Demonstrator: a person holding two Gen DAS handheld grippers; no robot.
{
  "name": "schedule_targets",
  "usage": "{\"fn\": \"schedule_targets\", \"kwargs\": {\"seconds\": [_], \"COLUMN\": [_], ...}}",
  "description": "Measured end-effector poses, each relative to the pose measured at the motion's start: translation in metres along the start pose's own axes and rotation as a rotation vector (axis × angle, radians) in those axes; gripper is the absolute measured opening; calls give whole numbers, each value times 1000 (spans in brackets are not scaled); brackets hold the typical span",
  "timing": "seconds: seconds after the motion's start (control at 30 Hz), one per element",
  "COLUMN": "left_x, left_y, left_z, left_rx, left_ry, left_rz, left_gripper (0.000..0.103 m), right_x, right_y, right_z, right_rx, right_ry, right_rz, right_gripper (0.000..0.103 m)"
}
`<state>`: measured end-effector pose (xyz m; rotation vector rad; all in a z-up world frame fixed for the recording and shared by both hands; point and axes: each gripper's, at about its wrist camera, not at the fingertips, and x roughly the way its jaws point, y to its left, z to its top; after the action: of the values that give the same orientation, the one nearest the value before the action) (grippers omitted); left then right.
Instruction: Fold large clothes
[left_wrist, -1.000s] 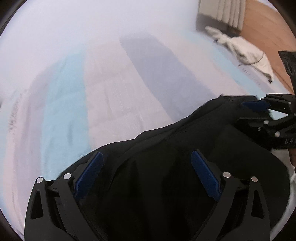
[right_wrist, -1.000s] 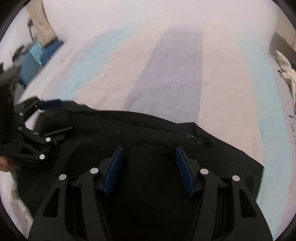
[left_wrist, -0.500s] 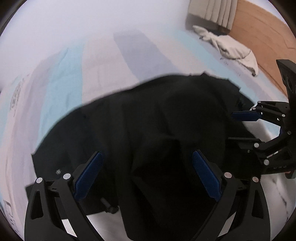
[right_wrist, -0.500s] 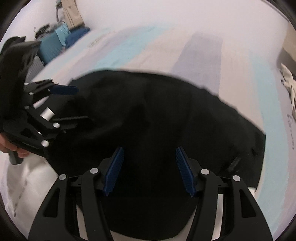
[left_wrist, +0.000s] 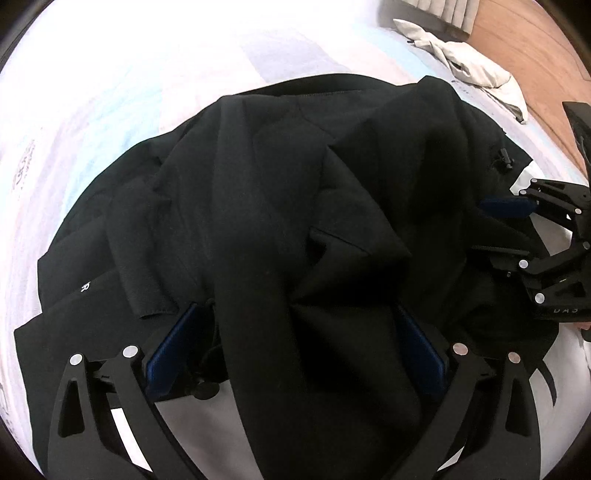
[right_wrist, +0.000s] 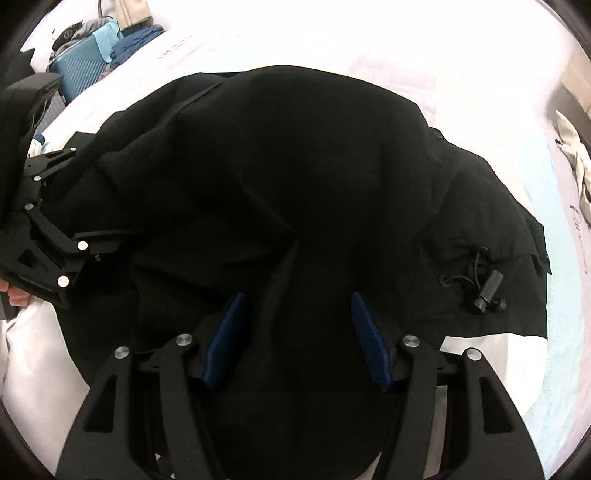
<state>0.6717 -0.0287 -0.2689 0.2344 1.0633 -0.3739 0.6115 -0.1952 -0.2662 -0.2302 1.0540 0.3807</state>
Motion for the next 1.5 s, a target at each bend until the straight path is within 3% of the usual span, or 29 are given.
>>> {"fn": "schedule_targets", "kwargs": {"seconds": [0.07,0.2,0.5,0.63,0.77,0.9,1.17,1.5], "left_x": [1,3,-33,-58,-89,-126,-214,-254], "left_y": [-1,-9,-19,-26,-30,-33,-36,-24], "left_z": [0,4,6,-4,-20,-54,-164,-294], "left_rx": [5,10,-10,8,-38,-126,-263,-359], "left_ry": [4,11,-35,-49,-51,-37,20,140], "left_rz": [6,23,89,133,156,192,219,253], "left_gripper": [98,98,97,97,97,97,97,97], "right_x": [0,3,-29,-52,-86,-123,-210,-235], "right_y": [2,7,25,32,46,47,43,35], "right_z": [1,7,-2,-10,-27,-56,-152,-272], "right_rx": [-5,11,43,36,34,63,99,237], "right_ry": [5,25,-19,-41,-67,-68,-6,152], "right_rz": [-12,-84,-101,-91,-75,-60,-25,-87], "right_gripper": [60,77,78,81,81,81,85,85]}}
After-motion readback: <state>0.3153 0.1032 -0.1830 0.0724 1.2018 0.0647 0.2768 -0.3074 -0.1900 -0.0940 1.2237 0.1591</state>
